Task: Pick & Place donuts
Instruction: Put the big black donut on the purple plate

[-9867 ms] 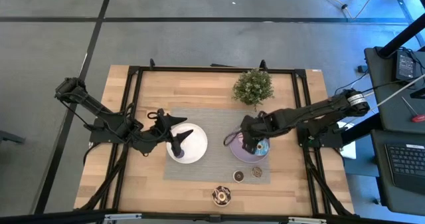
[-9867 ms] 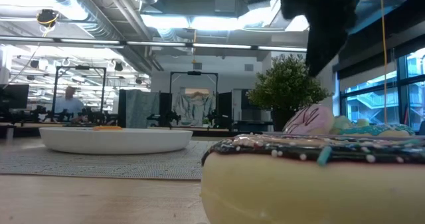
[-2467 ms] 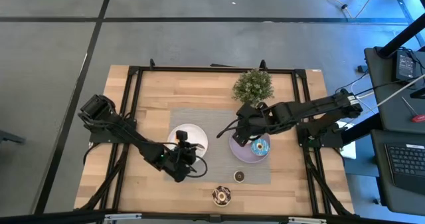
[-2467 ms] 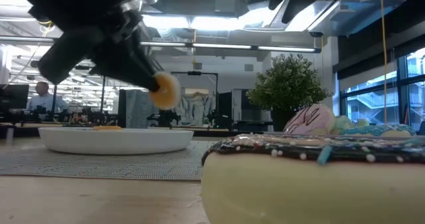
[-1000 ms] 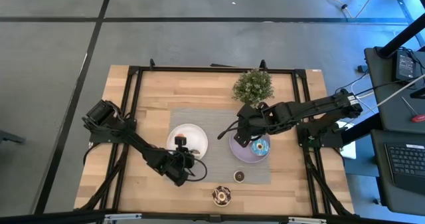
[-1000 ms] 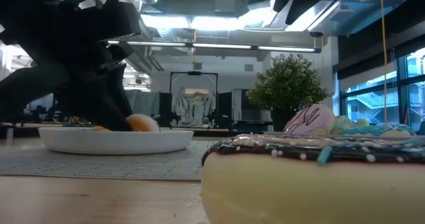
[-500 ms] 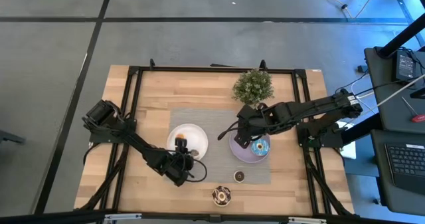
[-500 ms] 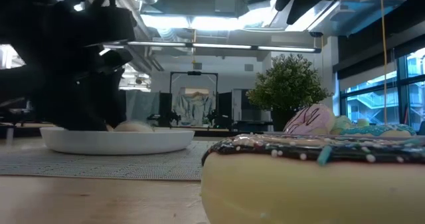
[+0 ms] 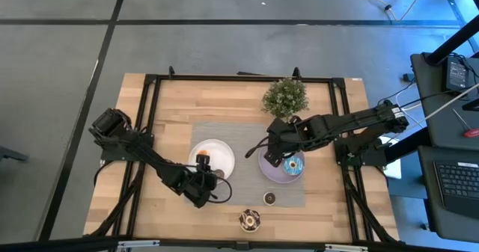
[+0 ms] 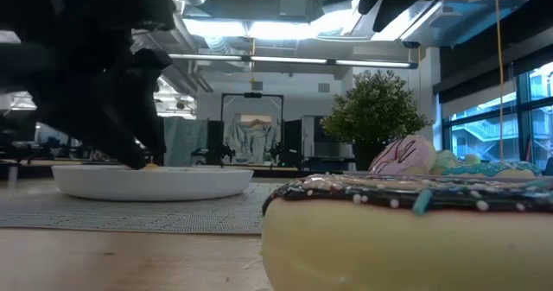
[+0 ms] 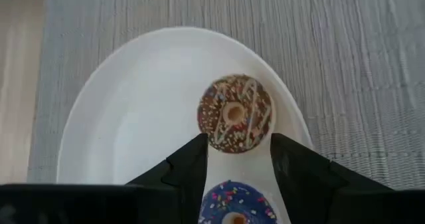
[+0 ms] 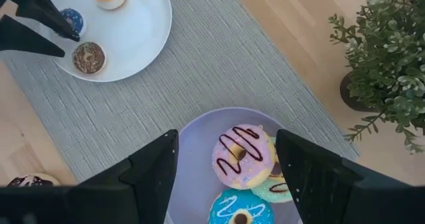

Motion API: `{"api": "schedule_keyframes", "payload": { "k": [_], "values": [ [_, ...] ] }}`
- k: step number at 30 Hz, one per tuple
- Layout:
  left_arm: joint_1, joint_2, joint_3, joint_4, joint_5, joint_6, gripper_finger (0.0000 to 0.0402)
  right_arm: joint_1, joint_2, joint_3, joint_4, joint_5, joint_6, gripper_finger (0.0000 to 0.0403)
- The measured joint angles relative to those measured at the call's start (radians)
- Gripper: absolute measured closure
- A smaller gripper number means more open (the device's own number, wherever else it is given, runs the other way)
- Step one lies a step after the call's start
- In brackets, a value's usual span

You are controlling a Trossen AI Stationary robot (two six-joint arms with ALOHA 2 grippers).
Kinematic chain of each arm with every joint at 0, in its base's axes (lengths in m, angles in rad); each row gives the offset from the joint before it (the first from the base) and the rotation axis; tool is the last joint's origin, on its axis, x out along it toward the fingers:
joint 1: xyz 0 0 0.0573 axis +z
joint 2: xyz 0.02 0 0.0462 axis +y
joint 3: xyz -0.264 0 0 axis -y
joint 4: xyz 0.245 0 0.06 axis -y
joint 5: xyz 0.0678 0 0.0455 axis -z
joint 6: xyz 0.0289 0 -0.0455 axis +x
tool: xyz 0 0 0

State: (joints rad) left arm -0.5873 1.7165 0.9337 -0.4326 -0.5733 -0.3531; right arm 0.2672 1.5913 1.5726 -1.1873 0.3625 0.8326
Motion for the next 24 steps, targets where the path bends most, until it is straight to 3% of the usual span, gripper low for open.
{"api": "schedule_keyframes", "payload": {
  "k": [3,8,16,20,24],
  "values": [
    [0.000,-0.025,0.000,-0.005,0.034,-0.011,0.0240,0.000,0.000,0.000,0.000,-0.012,0.001,0.0148],
    [0.000,-0.096,0.000,0.009,0.113,-0.127,0.0243,0.013,0.003,-0.004,0.061,-0.150,-0.073,0.0148],
    [-0.004,-0.168,0.000,0.197,0.130,-0.236,0.0242,0.097,0.006,-0.126,0.396,-0.124,-0.127,0.0148],
    [-0.031,-0.168,0.000,0.290,0.128,-0.232,0.0242,0.143,0.006,-0.211,0.524,-0.184,-0.104,0.0148],
    [-0.065,-0.168,0.000,0.337,0.029,-0.229,0.0246,0.215,0.031,-0.321,0.770,-0.212,-0.205,0.0148]
  ]
}}
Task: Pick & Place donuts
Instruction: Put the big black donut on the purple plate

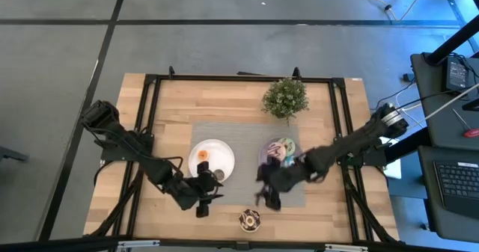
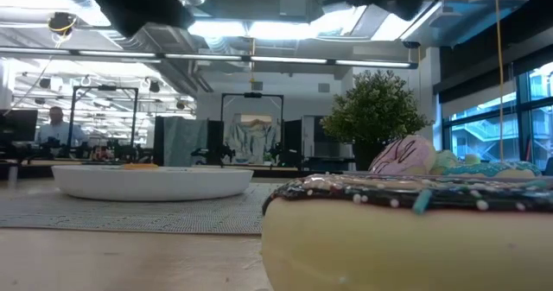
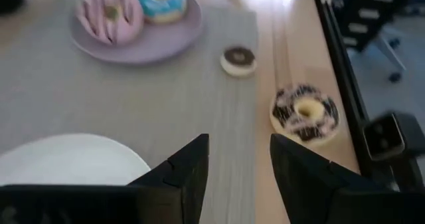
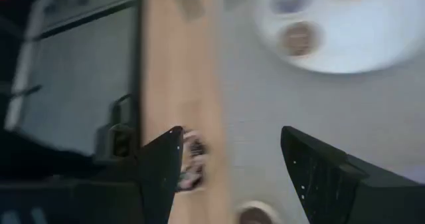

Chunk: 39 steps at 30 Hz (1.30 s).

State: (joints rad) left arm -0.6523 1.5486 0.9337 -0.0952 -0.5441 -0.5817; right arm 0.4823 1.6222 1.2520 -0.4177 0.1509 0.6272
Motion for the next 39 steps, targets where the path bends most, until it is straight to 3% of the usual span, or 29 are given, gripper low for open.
{"api": "schedule_keyframes", "payload": {
  "k": [5,11,16,22,33,39],
  "values": [
    [-0.017,0.000,0.000,0.029,-0.075,-0.005,0.0245,0.070,0.107,-0.061,0.190,-0.015,0.022,0.0148],
    [-0.013,0.000,0.000,0.025,-0.058,-0.001,0.0247,0.111,0.287,0.017,0.194,0.038,-0.077,0.0148],
    [-0.014,0.000,0.000,0.024,-0.020,-0.011,0.0249,0.119,0.392,0.120,0.113,0.039,-0.044,0.0148],
    [-0.016,0.000,0.000,0.023,0.016,-0.022,0.0249,0.119,0.452,0.204,-0.027,0.039,-0.026,0.0148],
    [-0.028,0.000,0.000,0.017,0.015,-0.037,0.0249,0.121,0.511,0.226,-0.028,-0.037,0.024,0.0150],
    [-0.027,0.000,0.000,0.017,0.014,-0.036,0.0249,0.121,0.524,0.226,-0.024,-0.049,0.046,0.0189]
  ]
}}
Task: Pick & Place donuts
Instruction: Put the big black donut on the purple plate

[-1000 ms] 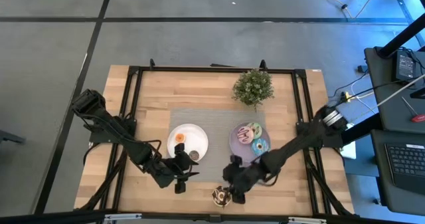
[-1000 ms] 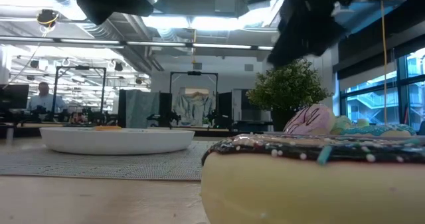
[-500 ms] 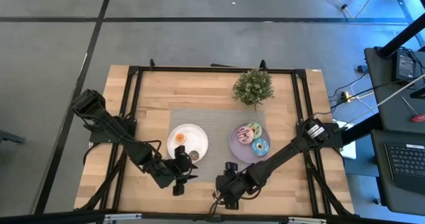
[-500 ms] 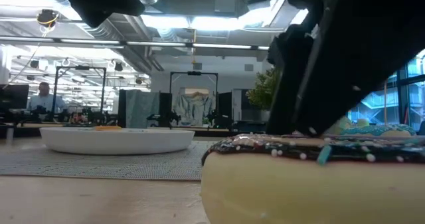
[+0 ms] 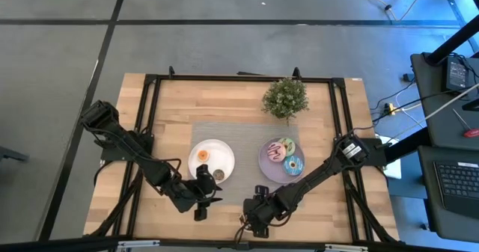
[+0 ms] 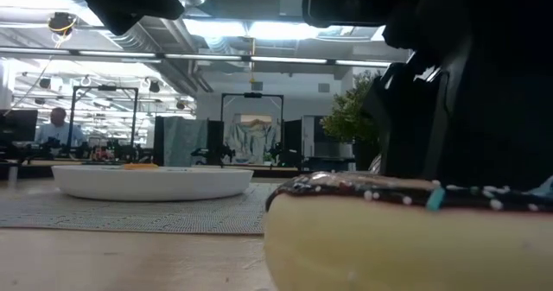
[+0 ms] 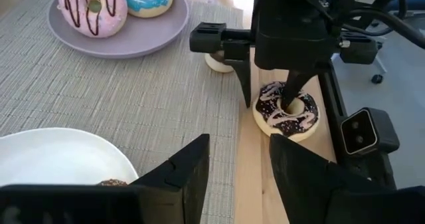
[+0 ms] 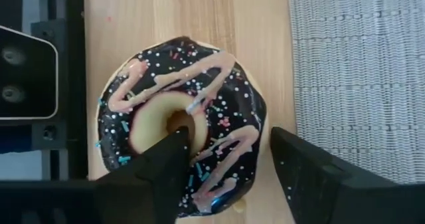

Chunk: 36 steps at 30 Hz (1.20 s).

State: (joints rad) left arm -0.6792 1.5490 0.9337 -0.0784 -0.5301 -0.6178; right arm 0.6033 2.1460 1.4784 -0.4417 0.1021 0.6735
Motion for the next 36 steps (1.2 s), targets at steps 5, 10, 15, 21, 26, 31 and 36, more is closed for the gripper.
{"api": "schedule_keyframes", "payload": {
  "k": [5,10,15,21,26,31,36],
  "values": [
    [0.000,0.000,0.000,0.000,0.000,0.000,0.0249,0.000,0.000,0.000,0.003,-0.003,0.003,0.0242],
    [0.000,0.000,0.000,0.000,0.000,0.000,0.0249,-0.002,0.000,0.000,0.005,-0.019,0.024,0.0290],
    [0.000,0.000,0.000,0.000,0.000,-0.006,0.0249,-0.007,-0.003,0.000,0.004,-0.056,0.027,0.0321],
    [-0.002,0.000,0.000,0.000,0.009,-0.024,0.0249,-0.026,-0.071,-0.002,-0.083,-0.067,-0.020,0.0328],
    [-0.002,0.000,0.000,-0.002,0.027,-0.024,0.0249,-0.071,-0.174,-0.002,-0.269,-0.024,-0.027,0.0328],
    [-0.002,0.000,0.000,-0.002,0.024,-0.024,0.0249,-0.108,-0.288,-0.002,-0.517,0.120,-0.023,0.0327],
    [0.001,0.000,0.000,-0.001,0.024,-0.024,0.0249,-0.136,-0.367,-0.003,-0.764,0.251,0.027,0.0327]
  ]
}}
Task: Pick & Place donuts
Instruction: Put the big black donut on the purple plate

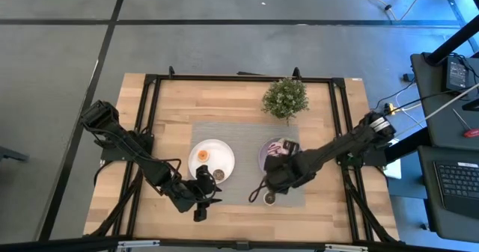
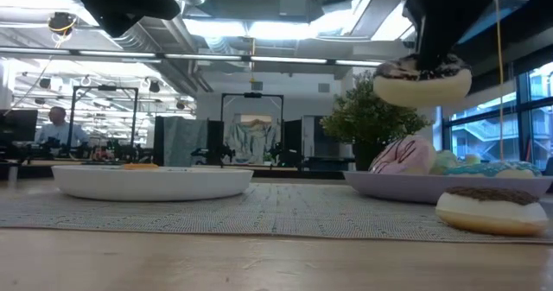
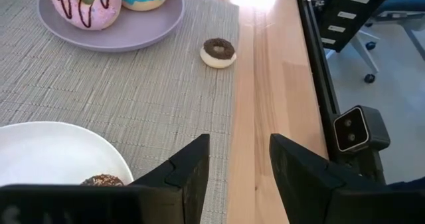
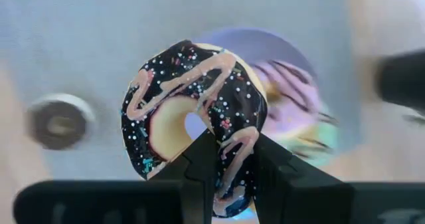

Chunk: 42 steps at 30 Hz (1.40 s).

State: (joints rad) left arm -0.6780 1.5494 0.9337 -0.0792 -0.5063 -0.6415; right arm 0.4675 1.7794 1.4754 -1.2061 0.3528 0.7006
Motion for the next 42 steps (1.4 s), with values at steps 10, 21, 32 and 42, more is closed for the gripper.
{"api": "schedule_keyframes", "payload": {
  "k": [10,21,32,42],
  "values": [
    [0.010,0.000,0.000,-0.002,-0.008,0.000,0.0249,-0.041,-0.019,-0.162,0.118,-0.032,0.013,0.0327],
    [0.013,0.000,0.000,-0.002,-0.008,0.000,0.0249,-0.042,-0.020,-0.283,0.256,-0.033,0.057,0.0327],
    [0.013,0.000,0.000,-0.003,-0.008,0.000,0.0249,-0.042,-0.020,-0.320,0.283,-0.055,0.058,0.0326],
    [0.013,0.000,0.000,-0.003,-0.002,0.000,0.0249,-0.042,-0.020,-0.320,0.283,-0.059,0.068,0.0265]
  ]
}}
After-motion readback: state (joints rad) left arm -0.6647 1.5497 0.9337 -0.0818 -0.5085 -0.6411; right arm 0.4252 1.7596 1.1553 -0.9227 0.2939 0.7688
